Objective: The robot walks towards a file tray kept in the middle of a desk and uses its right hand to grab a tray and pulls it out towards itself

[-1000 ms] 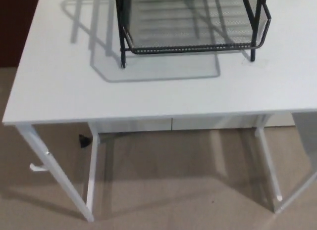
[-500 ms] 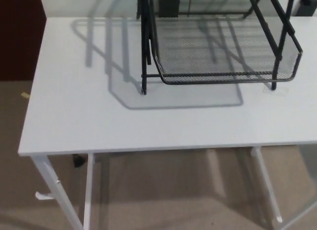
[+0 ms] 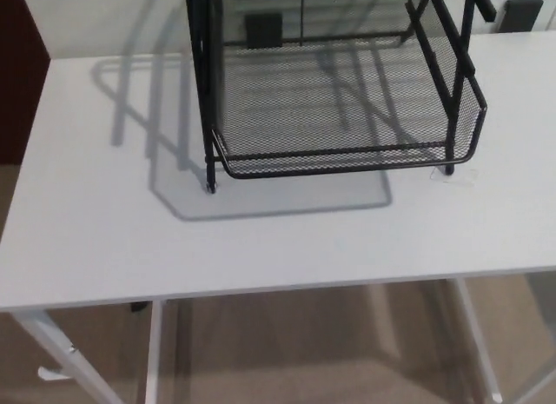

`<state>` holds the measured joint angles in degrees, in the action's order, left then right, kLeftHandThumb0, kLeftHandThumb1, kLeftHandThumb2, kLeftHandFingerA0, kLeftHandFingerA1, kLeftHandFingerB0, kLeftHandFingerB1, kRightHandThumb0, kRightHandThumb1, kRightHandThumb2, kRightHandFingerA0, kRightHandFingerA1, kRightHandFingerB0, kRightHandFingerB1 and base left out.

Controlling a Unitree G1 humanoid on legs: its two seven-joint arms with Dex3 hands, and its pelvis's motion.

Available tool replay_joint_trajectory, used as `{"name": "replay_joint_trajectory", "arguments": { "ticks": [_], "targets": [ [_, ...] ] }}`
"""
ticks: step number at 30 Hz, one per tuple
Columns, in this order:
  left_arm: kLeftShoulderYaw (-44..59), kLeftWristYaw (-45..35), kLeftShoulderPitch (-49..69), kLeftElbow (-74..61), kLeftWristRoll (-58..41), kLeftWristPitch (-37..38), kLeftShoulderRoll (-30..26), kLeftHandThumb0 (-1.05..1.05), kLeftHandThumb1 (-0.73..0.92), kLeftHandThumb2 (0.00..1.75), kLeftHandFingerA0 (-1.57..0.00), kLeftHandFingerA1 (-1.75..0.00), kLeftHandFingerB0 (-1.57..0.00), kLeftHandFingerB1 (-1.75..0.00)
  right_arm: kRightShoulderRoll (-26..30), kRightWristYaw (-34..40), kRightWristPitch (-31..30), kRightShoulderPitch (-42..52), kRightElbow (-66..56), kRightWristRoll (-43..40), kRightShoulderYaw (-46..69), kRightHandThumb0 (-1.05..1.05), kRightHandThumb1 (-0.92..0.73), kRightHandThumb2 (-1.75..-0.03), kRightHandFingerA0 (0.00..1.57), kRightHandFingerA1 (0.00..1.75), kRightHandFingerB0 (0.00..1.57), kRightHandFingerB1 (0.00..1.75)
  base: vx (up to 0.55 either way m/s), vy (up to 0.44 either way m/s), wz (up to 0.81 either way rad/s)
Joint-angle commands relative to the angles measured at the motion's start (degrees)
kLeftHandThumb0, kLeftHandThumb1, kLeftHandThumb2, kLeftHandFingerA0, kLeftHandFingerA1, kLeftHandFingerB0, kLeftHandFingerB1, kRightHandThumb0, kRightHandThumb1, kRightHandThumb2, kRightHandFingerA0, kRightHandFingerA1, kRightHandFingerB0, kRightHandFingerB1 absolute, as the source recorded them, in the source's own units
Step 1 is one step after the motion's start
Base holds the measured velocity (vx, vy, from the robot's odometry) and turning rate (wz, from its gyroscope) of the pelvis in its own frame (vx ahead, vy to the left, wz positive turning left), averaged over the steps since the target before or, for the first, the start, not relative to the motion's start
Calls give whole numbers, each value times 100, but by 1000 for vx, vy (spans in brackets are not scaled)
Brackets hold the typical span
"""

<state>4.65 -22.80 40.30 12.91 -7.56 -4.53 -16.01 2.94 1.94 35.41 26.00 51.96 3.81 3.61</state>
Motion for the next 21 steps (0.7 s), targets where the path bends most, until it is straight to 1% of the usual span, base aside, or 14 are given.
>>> {"name": "replay_joint_trajectory", "arguments": {
  "ticks": [1,4,7,9,16,21],
  "targets": [
    [64,-133,66,93,19,282,-102,-26,76,62,-34,-52,-20,-37,52,51,339,-3,193,56,-21,-77,-63,-58,60,84,36,58,0,0,0],
    [71,-149,78,113,30,294,-99,-26,76,62,-34,-52,-20,-37,54,58,380,1,248,60,-22,-77,-63,-58,60,84,36,58,21,112,-5],
    [89,-169,91,152,35,324,-104,-26,76,62,-34,-52,-20,-37,47,74,414,3,304,70,-36,-77,-63,-58,60,84,36,58,61,317,-5],
    [99,-177,99,171,33,339,-109,-26,76,62,-34,-52,-20,-37,43,81,432,-1,334,77,-44,-77,-63,-58,60,84,36,58,-9,127,1],
    [132,-190,81,199,25,354,-117,-26,76,62,-34,-52,-20,-37,28,106,451,-56,395,90,-69,-77,-63,-58,60,84,36,58,-10,-9,2],
    [157,-208,109,230,26,385,-125,-26,76,62,-34,-52,-20,-37,19,122,474,-48,440,99,-93,-77,-63,-58,60,84,36,58,19,-217,4]
  ]
}}
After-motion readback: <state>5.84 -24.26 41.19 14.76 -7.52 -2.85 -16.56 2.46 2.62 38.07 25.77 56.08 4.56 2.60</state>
